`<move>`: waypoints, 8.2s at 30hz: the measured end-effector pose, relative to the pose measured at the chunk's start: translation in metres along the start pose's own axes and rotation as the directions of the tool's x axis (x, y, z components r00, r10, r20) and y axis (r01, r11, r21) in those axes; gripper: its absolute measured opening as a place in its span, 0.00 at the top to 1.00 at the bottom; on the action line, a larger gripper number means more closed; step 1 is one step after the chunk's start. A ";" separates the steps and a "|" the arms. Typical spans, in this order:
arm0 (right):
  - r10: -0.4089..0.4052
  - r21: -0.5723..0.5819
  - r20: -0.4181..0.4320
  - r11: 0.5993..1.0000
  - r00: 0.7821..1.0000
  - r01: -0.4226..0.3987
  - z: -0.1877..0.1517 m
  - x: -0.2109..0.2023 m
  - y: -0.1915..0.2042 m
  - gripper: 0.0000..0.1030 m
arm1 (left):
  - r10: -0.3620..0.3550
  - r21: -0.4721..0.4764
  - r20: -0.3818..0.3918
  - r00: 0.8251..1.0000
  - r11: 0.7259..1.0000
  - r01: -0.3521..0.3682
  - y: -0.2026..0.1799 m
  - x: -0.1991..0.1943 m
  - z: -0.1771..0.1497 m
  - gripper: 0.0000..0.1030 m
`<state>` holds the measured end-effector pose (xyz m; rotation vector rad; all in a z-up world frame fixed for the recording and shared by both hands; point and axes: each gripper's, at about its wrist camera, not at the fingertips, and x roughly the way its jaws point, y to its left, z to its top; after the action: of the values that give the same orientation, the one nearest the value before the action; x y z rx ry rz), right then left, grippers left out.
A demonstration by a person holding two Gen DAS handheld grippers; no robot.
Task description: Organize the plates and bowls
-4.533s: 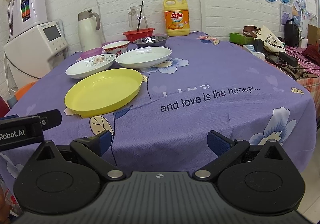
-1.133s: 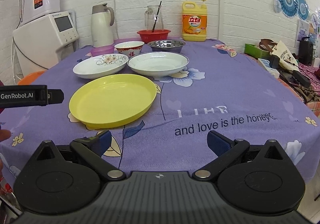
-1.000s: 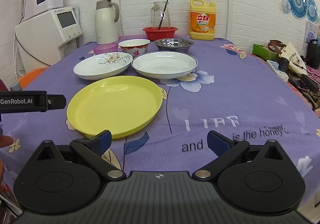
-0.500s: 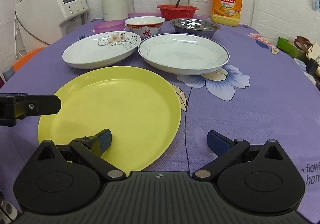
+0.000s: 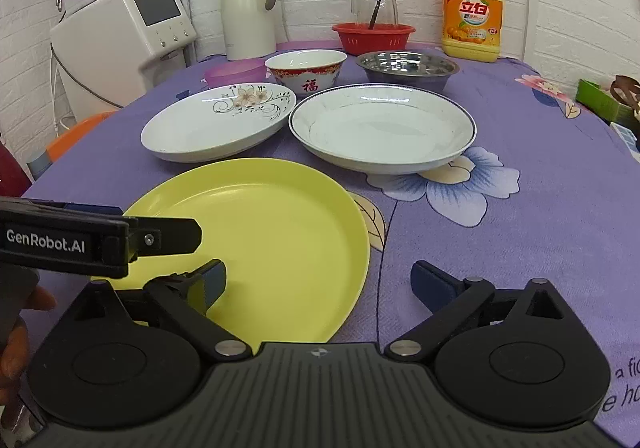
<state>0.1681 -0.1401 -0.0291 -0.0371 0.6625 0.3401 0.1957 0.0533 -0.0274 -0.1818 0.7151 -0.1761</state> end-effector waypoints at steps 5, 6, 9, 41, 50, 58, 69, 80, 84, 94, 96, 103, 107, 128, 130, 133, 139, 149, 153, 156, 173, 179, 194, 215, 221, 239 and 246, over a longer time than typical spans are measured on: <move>0.017 -0.004 -0.012 1.000 1.000 -0.017 -0.002 0.009 0.002 0.00 | -0.010 -0.008 -0.011 1.000 1.000 0.010 0.000 0.004 -0.002 0.02; 0.014 -0.008 -0.010 1.000 1.000 -0.014 -0.002 0.008 0.003 0.00 | -0.010 -0.008 -0.009 1.000 1.000 0.010 -0.001 0.004 -0.002 0.02; 0.016 0.013 0.000 1.000 1.000 -0.016 -0.003 0.008 0.004 0.00 | -0.013 -0.006 -0.007 1.000 1.000 0.013 -0.008 0.007 -0.002 0.02; 0.100 -0.136 -0.019 0.985 0.995 -0.102 0.001 0.017 0.118 0.00 | 0.145 -0.081 0.036 0.989 0.987 -0.141 0.068 -0.049 -0.025 0.04; 0.098 -0.127 -0.048 0.986 0.994 -0.104 0.005 0.028 0.114 0.00 | 0.147 -0.031 0.048 0.988 0.989 -0.146 0.065 -0.035 -0.022 0.04; 0.155 -0.036 -0.033 0.987 0.987 -0.156 0.013 0.019 0.089 0.00 | 0.076 -0.076 0.050 0.996 0.994 -0.072 0.083 -0.043 -0.003 0.04; 0.240 0.140 -0.021 0.962 0.971 -0.235 0.068 0.051 0.036 0.00 | 0.166 0.015 0.223 0.961 0.985 -0.173 0.121 -0.064 0.121 0.02; 0.270 0.142 -0.124 0.957 0.955 -0.252 0.100 0.105 0.053 0.00 | 0.131 0.041 0.086 0.988 0.990 -0.135 0.118 0.038 0.145 0.02; 0.258 0.101 -0.153 0.964 0.954 -0.245 0.106 0.111 0.060 0.00 | 0.136 0.052 0.060 0.989 0.989 -0.139 0.123 0.053 0.146 0.02; 0.314 0.002 -0.216 0.947 0.924 -0.321 0.115 0.124 0.075 0.00 | 0.136 0.041 0.015 0.991 0.990 -0.137 0.138 0.066 0.139 0.02; 0.316 0.019 -0.201 0.948 0.927 -0.319 0.118 0.123 0.065 0.00 | 0.119 0.017 0.013 0.993 0.993 -0.119 0.143 0.066 0.141 0.02; 0.232 -0.033 -0.161 0.970 0.959 -0.240 0.135 0.135 0.059 0.00 | 0.102 -0.002 -0.011 0.995 0.995 -0.102 0.139 0.080 0.146 0.02; 0.203 -0.070 -0.179 0.973 0.963 -0.219 0.143 0.154 0.061 0.00 | 0.092 0.015 -0.035 0.995 0.996 -0.092 0.133 0.091 0.143 0.02; 0.217 -0.177 -0.171 0.953 0.961 -0.246 0.142 0.173 0.064 0.00 | 0.059 0.037 -0.061 0.996 0.998 -0.057 0.128 0.102 0.134 0.03; 0.228 -0.187 -0.162 0.948 0.960 -0.257 0.140 0.171 0.064 0.00 | 0.082 0.057 -0.053 0.995 0.995 -0.079 0.128 0.103 0.132 0.03; 0.237 -0.192 -0.144 0.946 0.961 -0.262 0.136 0.170 0.064 0.00 | 0.118 0.091 -0.044 0.992 0.989 -0.114 0.128 0.102 0.128 0.03; 0.229 -0.182 -0.137 0.950 0.964 -0.252 0.132 0.164 0.066 0.00 | 0.063 0.088 -0.042 0.997 0.994 -0.059 0.124 0.102 0.127 0.06; 0.257 -0.206 -0.138 0.937 0.957 -0.282 0.129 0.160 0.062 0.00 | 0.073 0.128 -0.046 0.996 0.990 -0.067 0.116 0.102 0.125 0.22; 0.241 -0.199 -0.127 0.944 0.962 -0.262 0.131 0.162 0.064 0.00 | 0.091 0.081 -0.058 0.994 0.993 -0.086 0.115 0.102 0.128 0.22; 0.218 -0.169 -0.109 0.958 0.970 -0.234 0.133 0.158 0.060 0.00 | 0.048 0.014 -0.061 0.997 0.999 -0.047 0.119 0.095 0.134 0.22; 0.215 -0.121 -0.030 0.969 0.976 -0.217 0.118 0.084 0.067 0.00 | 0.044 0.050 0.024 0.999 0.998 -0.046 0.082 0.005 0.105 0.22; 0.216 -0.100 -0.054 0.970 0.975 -0.221 0.077 0.040 0.077 0.00 | 0.045 0.029 0.016 0.999 0.999 -0.046 0.068 -0.031 0.047 0.22; 0.179 -0.159 -0.035 0.970 0.983 -0.182 0.019 0.005 0.096 0.00 | 0.049 -0.013 0.000 0.999 0.999 -0.049 0.072 -0.041 -0.008 0.24; 0.015 0.142 0.057 0.990 0.998 -0.023 0.047 -0.004 -0.045 0.00 | -0.118 0.051 0.023 0.993 0.992 0.117 0.015 -0.019 0.069 0.09; -0.039 0.192 0.033 0.981 0.999 0.032 0.063 0.027 -0.084 0.00 | -0.137 0.025 -0.062 0.989 0.990 0.139 -0.016 0.057 0.115 0.09; -0.073 0.111 -0.050 0.991 0.996 0.078 0.085 0.098 -0.097 0.00 | -0.047 0.139 -0.177 0.983 0.988 0.072 -0.060 0.173 0.133 0.09; -0.080 0.070 -0.034 0.994 0.996 0.082 0.082 0.099 -0.088 0.00 | -0.025 0.257 -0.183 0.983 0.964 0.072 -0.078 0.168 0.122 0.17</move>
<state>0.3180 -0.1817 -0.0308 -0.0015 0.7019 0.2378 0.3930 -0.0464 -0.0259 0.0711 0.8577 -0.3356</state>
